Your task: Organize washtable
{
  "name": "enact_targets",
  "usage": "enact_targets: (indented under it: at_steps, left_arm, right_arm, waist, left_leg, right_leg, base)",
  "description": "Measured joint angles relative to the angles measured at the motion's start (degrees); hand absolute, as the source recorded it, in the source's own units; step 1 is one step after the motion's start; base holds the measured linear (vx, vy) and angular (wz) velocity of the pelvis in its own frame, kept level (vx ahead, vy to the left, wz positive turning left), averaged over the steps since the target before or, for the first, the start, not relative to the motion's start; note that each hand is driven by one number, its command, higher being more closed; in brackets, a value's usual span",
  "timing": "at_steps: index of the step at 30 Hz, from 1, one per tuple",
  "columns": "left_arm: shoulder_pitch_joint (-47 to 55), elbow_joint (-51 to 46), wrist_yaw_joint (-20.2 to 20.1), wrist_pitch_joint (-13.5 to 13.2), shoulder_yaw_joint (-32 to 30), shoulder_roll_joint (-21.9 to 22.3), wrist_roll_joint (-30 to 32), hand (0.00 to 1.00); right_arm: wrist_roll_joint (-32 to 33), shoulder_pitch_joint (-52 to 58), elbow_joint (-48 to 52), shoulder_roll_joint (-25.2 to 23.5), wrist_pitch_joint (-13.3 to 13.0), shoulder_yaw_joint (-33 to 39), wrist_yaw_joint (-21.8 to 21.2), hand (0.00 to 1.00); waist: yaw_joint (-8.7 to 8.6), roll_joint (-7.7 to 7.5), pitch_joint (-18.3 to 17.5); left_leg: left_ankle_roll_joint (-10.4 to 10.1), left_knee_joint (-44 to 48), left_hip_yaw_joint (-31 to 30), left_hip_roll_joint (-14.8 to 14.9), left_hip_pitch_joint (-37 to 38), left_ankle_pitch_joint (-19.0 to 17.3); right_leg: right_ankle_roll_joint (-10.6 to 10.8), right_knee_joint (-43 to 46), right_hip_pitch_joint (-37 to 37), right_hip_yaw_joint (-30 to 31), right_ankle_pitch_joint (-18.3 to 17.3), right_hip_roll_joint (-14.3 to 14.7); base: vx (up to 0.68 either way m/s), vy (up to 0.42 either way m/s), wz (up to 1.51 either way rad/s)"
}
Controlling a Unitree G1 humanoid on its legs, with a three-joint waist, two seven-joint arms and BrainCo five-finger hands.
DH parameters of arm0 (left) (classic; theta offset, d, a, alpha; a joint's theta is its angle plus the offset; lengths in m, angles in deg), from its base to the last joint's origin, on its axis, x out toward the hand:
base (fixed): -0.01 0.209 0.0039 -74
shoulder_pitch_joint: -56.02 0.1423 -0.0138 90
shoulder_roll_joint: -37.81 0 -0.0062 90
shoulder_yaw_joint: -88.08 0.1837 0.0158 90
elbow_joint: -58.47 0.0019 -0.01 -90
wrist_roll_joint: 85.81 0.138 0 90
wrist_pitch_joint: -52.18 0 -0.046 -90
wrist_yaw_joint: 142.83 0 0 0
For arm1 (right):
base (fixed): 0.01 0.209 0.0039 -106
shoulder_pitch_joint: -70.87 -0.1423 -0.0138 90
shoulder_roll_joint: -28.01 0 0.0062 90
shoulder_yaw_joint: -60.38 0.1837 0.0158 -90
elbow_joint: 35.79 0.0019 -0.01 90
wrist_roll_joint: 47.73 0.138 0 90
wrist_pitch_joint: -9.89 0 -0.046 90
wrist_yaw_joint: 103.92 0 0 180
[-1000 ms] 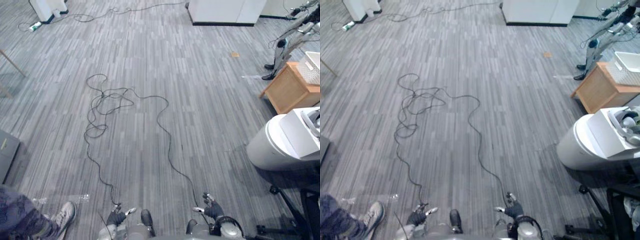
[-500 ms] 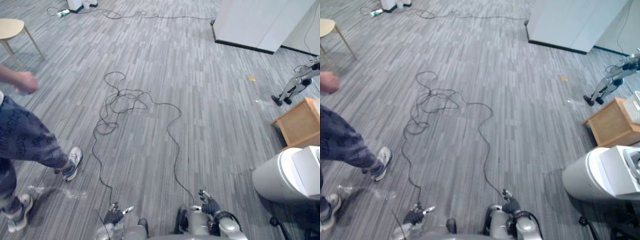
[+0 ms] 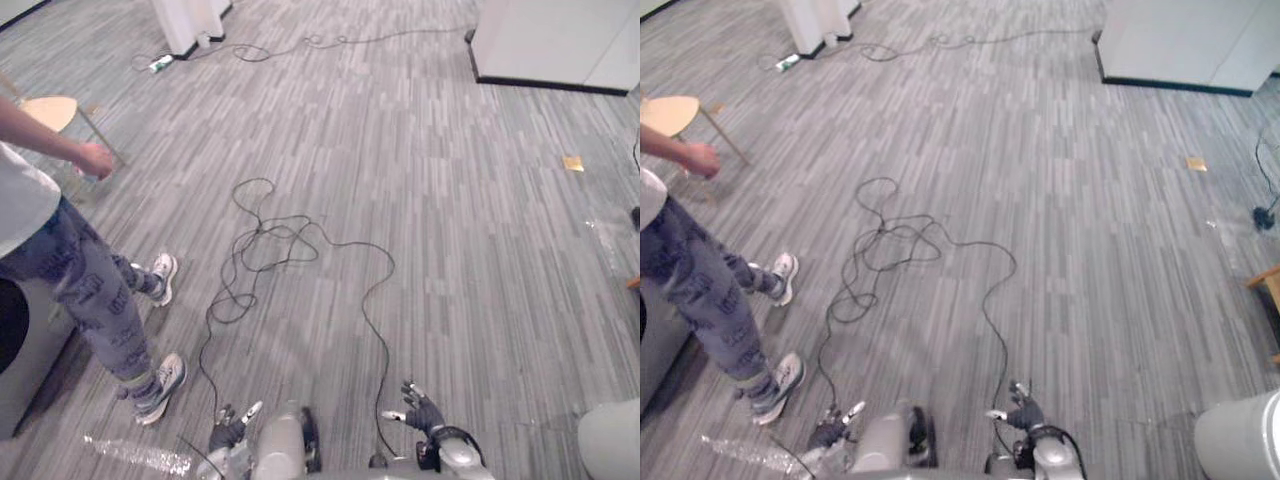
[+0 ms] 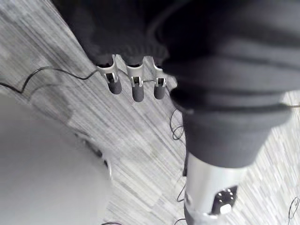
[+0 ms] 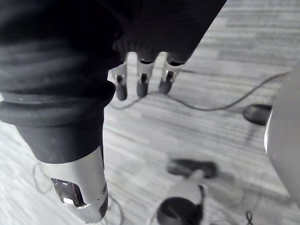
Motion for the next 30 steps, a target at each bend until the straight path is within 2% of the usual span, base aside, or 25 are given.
enact_targets:
  at_steps: [1, 2, 3, 4, 5, 6, 7, 8, 9, 11, 12, 15, 17, 18, 19, 20, 21, 22, 23, 24, 25, 26, 28, 29, 30]
  left_arm:
    - [0.2, -0.3, 0.0, 0.0, 0.1, 0.3, -1.1, 0.00]
    - [0.5, -0.3, 0.1, -0.1, -0.2, 0.3, -2.0, 0.00]
    - [0.6, -0.2, 0.1, -0.1, -0.8, -0.4, -3.0, 0.00]
    - [0.6, -0.2, 0.1, 0.0, -0.9, -0.8, -3.1, 0.00]
    - [0.6, -0.3, 0.1, -0.3, -0.9, -1.2, -3.1, 0.00]
    - [0.5, -0.2, 0.2, -0.5, -0.9, -2.0, -3.0, 0.00]
    - [0.5, -0.1, 0.3, -0.5, -0.8, -2.6, -3.0, 0.00]
    - [0.4, 0.1, 0.3, -0.4, -0.7, -3.7, -2.9, 0.00]
    - [0.0, 1.1, 0.4, 0.1, -0.6, -4.1, -2.6, 0.00]
    - [0.1, 1.5, 0.5, 0.4, 0.6, -3.3, -1.6, 0.00]
    - [0.1, 1.6, 0.4, 0.4, 2.0, -3.4, -0.2, 0.00]
    - [-0.1, 2.5, 0.2, 0.5, 2.5, -3.5, 1.3, 0.00]
    - [-0.3, 2.7, 0.3, 0.8, 3.1, -3.5, 3.7, 0.00]
    - [-0.4, 2.7, 0.3, 0.9, 3.4, -3.5, 4.0, 0.00]
    - [-0.3, 2.7, 0.3, 1.0, 3.7, -3.4, 4.6, 0.00]
    - [0.4, 2.7, 0.3, 1.0, 3.5, -3.0, 5.0, 0.00]
    - [0.6, 2.7, 0.3, 0.9, 3.3, -3.0, 5.1, 0.00]
    - [1.1, 2.2, 0.4, 1.1, 0.4, -1.6, 5.6, 0.00]
    - [1.3, 1.9, 0.5, 1.3, -0.6, 0.3, 5.7, 0.00]
    - [3.2, 0.6, 0.4, 1.3, -1.8, 1.7, 5.3, 0.00]
    - [3.6, 0.4, 0.4, 1.3, -2.5, 2.1, 5.5, 0.00]
    - [3.2, 0.1, 0.3, 1.5, -2.4, 2.0, 5.4, 0.00]
    - [3.4, -0.3, 0.3, 1.3, -2.1, 0.4, 5.4, 0.00]
    - [3.7, -0.3, 0.3, 1.1, -2.1, 0.1, 5.4, 0.00]
    - [3.8, -0.3, 0.3, 1.1, -2.1, -0.2, 5.4, 0.00]
  right_arm:
    - [-0.1, 0.1, -0.8, 0.2, 0.0, -0.2, 0.0, 0.00]
    - [-0.3, 0.1, -1.8, 0.2, 0.0, -0.5, 0.0, 0.00]
    - [-0.5, -0.6, -3.2, -0.6, 0.0, -0.7, 0.1, 0.00]
    - [-0.6, -0.5, -3.2, -1.0, 0.0, -0.8, 0.1, 0.00]
    - [-0.8, -0.1, -3.2, -1.4, -0.2, -0.8, 0.0, 0.00]
    - [-1.0, 0.1, -3.0, -1.5, -0.2, -0.7, -0.1, 0.00]
    - [-1.1, 0.0, -2.8, -1.6, -0.2, -0.7, -0.1, 0.00]
    - [-1.1, -0.2, -2.6, -2.0, -0.3, -0.5, -0.1, 0.00]
    - [-1.1, -0.1, -2.5, -1.8, -0.3, -0.2, -0.4, 0.00]
    - [-1.2, 0.3, -1.2, -0.6, -0.4, -0.1, -0.3, 0.00]
    - [-1.2, 0.8, 0.0, 0.1, -0.5, -0.2, -0.3, 0.00]
    - [-0.9, 0.7, 2.1, 0.6, -0.7, 0.1, -0.4, 0.00]
    - [-0.4, -0.1, 2.2, 0.4, -1.2, 1.0, -0.5, 0.00]
    - [-0.4, -0.3, 2.2, 0.3, -1.2, 1.2, -0.5, 0.00]
    - [-0.3, -0.4, 2.3, 0.2, -1.2, 1.5, -0.5, 0.00]
    - [-0.4, -0.3, 2.6, 0.1, -1.1, 1.7, -0.4, 0.00]
    - [-0.5, 0.0, 3.1, -0.1, -0.8, 2.0, -0.3, 0.00]
    - [-0.5, 2.0, 4.7, -0.2, -0.2, 2.2, -0.3, 0.00]
    - [-0.5, 2.1, 6.0, 1.6, -0.2, 1.9, -0.3, 0.00]
    - [-0.5, 2.0, 7.2, 2.1, 0.0, 1.7, -0.2, 0.00]
    - [-0.4, 1.9, 7.2, 1.7, 0.1, 1.7, -0.1, 0.00]
    - [-0.4, 1.1, 5.8, 0.0, 0.2, 1.6, -0.1, 0.00]
    - [-0.4, -0.4, 2.6, -1.7, 0.9, 0.8, -0.1, 0.00]
    - [-0.5, -1.1, 0.7, -2.5, 1.2, -0.8, -0.2, 0.00]
    - [-0.5, -1.6, 0.5, -3.0, 1.3, -1.3, -0.2, 0.00]
  waist:
    - [0.70, 0.56, -0.2]
    - [1.36, 0.70, -0.2]
    - [1.54, -0.86, -0.5]
    - [1.29, -2.20, -0.8]
    - [1.22, -4.17, -1.4]
    - [1.13, -5.80, -1.0]
    - [0.82, -6.55, -0.6]
    - [-0.41, -7.66, 0.5]
    - [-1.37, -8.08, 0.9]
    - [-1.77, -6.68, 1.3]
    - [-2.30, -5.77, 1.4]
    - [-4.15, -5.05, 1.6]
    - [-5.65, -4.72, 1.7]
    - [-5.98, -4.67, 1.7]
    - [-6.25, -4.46, 1.8]
    - [-6.22, -4.06, 1.4]
    - [-6.22, -4.07, 1.3]
    - [-6.50, -3.27, 0.2]
    - [-6.06, -0.09, -0.4]
    - [-4.93, 2.52, -0.9]
    - [-3.59, 3.89, -0.4]
    - [-2.54, 4.18, -0.1]
    - [-1.65, 1.48, 0.5]
    - [-0.46, 0.19, 0.4]
    - [0.47, -0.27, 0.6]
  left_leg:
    - [-1.0, -3.3, -0.5, 0.6, -1.2, 0.6]
    - [0.1, -2.3, -0.6, 1.7, -2.4, 2.3]
    - [3.0, 0.4, -0.7, 0.3, -2.4, 7.4]
    - [3.9, 0.1, -0.8, -0.9, -1.9, 8.0]
    - [5.0, -1.2, -0.7, -2.7, -0.3, 8.7]
    - [7.4, -1.9, -0.2, -4.8, 2.6, 8.7]
    - [8.3, -1.6, -0.2, -5.9, 4.2, 8.4]
    - [11.0, -1.0, -0.4, -8.1, 8.4, 6.3]
    - [11.7, -2.0, -1.4, -9.8, 13.4, 4.1]
    - [12.0, -6.1, -2.2, -9.8, 21.6, 2.3]
    - [12.0, -8.0, -2.6, -9.4, 25.3, 0.9]
    - [11.7, -10.1, -3.5, -9.5, 30.6, -1.8]
    - [10.1, -12.6, -6.3, -10.1, 35.5, -3.2]
    - [9.1, -13.2, -7.3, -10.3, 36.8, -3.8]
    - [6.3, -13.0, -8.9, -10.3, 39.0, -5.6]
    - [2.9, -9.9, -9.7, -9.9, 40.6, -7.8]
    - [1.2, -6.0, -9.7, -9.9, 40.3, -8.8]
    - [0.5, 18.0, -6.0, -9.2, 31.9, -8.3]
    - [2.1, 27.7, -4.3, -5.9, 27.6, -5.4]
    - [4.0, 38.6, 0.0, -0.8, 23.1, 3.6]
    - [5.8, 45.9, 2.7, 3.5, 20.4, 5.3]
    - [6.8, 50.4, 3.7, 4.6, 16.7, 0.5]
    - [6.6, 47.9, 4.0, 3.5, 12.3, -4.0]
    - [6.3, 40.7, 4.1, 2.3, 9.0, -7.0]
    - [5.9, 29.9, 3.0, 0.6, 5.9, -7.1]
  right_leg:
    - [0.6, -0.8, 1.5, 0.7, -1.3, 0.5]
    - [0.7, -1.0, 3.3, 2.0, -3.2, 0.8]
    - [0.1, 1.2, 4.3, 3.3, -4.7, -0.4]
    - [-0.1, 3.9, 3.3, 3.4, -4.8, -1.5]
    - [0.1, 13.6, -0.9, 4.4, -4.6, -3.9]
    - [3.5, 26.5, -5.1, 6.4, -2.6, -5.5]
    - [6.9, 33.1, -7.2, 7.5, -0.2, -6.3]
    - [11.4, 46.2, -10.5, 9.3, 7.3, -7.7]
    - [9.8, 56.8, -14.5, 8.4, 6.2, -8.4]
    - [6.0, 62.2, -20.8, 4.3, 1.1, -7.4]
    - [5.2, 60.1, -25.0, 0.5, -2.6, -6.5]
    - [4.1, 46.7, -32.2, -6.0, -4.7, -4.5]
    - [4.2, 25.1, -35.2, -8.0, 0.5, -1.9]
    - [4.0, 20.8, -35.6, -7.8, 2.5, -1.3]
    - [2.3, 16.8, -35.8, -7.8, 5.0, -0.7]
    - [-0.9, 18.6, -35.2, -9.0, 6.1, -0.1]
    - [-2.9, 19.3, -34.2, -10.2, 7.2, -0.1]
    - [-6.1, 18.0, -29.2, -12.5, 10.9, 1.7]
    - [-5.8, 17.7, -27.8, -13.9, 10.6, 3.8]
    - [-6.7, 14.5, -24.4, -11.5, 8.2, 6.4]
    - [-6.5, 12.7, -21.0, -9.6, 7.1, 8.6]
    - [-6.2, 11.1, -16.4, -7.5, 5.2, 9.1]
    - [-5.8, 8.6, -10.9, -4.2, 3.6, 7.9]
    - [-5.0, 7.3, -7.9, -1.5, 2.9, 6.3]
    - [-3.6, 5.9, -5.0, 0.8, 1.6, 4.6]
  base:
    - [0.57, 0.281, -0.58]
    - [0.71, 0.359, -0.55]
    - [0.60, 0.312, -0.31]
    - [0.62, 0.298, -0.08]
    - [0.63, 0.291, 0.04]
    - [0.62, 0.291, 0.05]
    - [0.61, 0.280, 0.21]
    - [0.57, 0.259, 0.41]
    - [0.58, 0.243, 0.40]
    - [0.58, 0.233, 0.09]
    - [0.55, 0.233, -0.02]
    - [0.61, 0.156, 0.13]
    - [0.63, 0.068, 0.49]
    - [0.66, 0.010, 0.75]
    - [0.82, -0.019, 0.85]
    - [0.79, -0.037, 0.92]
    - [1.11, -0.150, 1.29]
    - [0.81, -0.133, 0.94]
    - [0.97, -0.099, 0.48]
    - [0.66, 0.028, -0.54]
    - [0.95, 0.032, -0.83]
    - [0.77, 0.007, -0.78]
    - [0.65, 0.012, -0.77]
    - [0.85, 0.083, -1.17]
    - [0.84, 0.116, -1.15]
